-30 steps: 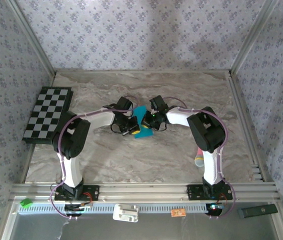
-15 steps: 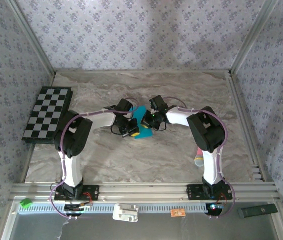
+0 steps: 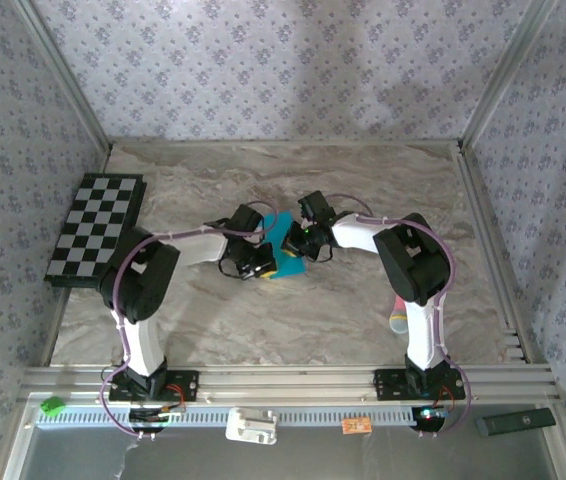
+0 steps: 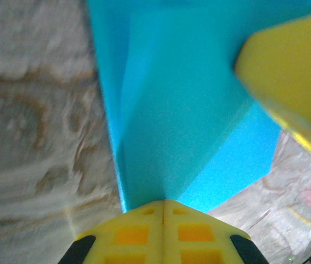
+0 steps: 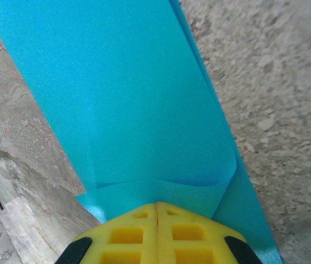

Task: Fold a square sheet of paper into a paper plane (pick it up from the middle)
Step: Fold the triangle a second time at the center of the table.

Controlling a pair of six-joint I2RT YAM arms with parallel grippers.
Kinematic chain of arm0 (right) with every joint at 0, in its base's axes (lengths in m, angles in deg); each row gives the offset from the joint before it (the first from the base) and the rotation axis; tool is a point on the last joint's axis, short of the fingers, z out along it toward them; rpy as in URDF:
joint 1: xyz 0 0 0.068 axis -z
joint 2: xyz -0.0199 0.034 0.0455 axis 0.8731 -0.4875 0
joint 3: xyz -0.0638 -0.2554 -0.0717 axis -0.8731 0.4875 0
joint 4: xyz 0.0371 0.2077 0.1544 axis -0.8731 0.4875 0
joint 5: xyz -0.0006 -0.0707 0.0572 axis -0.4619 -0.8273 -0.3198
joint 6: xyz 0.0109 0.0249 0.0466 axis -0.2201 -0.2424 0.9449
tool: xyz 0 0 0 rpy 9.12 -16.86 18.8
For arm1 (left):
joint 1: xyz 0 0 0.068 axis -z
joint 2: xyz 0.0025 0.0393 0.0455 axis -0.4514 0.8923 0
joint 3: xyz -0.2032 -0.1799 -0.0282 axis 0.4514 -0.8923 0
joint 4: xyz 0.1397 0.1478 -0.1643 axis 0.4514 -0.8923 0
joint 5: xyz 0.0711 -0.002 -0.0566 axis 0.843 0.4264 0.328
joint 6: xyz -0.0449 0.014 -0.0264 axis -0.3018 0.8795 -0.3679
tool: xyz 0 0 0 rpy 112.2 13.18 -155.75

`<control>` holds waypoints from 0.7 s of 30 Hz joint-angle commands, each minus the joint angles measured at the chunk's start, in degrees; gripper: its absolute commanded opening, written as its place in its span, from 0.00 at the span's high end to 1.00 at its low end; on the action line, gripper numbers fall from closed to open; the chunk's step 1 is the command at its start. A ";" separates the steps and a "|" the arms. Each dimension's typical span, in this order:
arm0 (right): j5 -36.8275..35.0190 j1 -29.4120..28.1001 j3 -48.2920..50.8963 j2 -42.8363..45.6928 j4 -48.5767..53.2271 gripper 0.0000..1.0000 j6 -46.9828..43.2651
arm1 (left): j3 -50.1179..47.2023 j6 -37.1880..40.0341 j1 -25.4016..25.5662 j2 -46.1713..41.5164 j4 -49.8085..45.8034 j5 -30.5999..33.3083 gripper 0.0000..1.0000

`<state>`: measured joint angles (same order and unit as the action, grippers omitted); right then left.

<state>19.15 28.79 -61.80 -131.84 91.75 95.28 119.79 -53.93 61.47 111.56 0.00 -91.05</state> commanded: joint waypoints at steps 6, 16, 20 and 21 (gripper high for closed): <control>-6.10 -0.06 2.23 -5.55 8.13 0.96 0.16 | -2.16 1.05 1.32 -6.24 -14.38 5.29 0.98; -5.35 -0.48 0.08 -5.20 7.49 0.96 -0.07 | 2.92 -2.18 -0.33 -6.24 -6.60 6.58 0.98; -5.03 -0.41 -0.10 -5.20 7.41 0.96 -0.28 | 4.87 -2.52 -0.46 -3.26 -5.08 6.38 0.99; -4.96 -0.41 -0.11 -5.20 7.28 0.97 -0.29 | 5.03 -2.44 -0.58 -2.51 -5.16 6.48 0.99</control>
<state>19.09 28.53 -63.22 -132.50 92.36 95.26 123.26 -55.65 61.14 106.58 -6.23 -85.21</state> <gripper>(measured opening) 0.050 0.046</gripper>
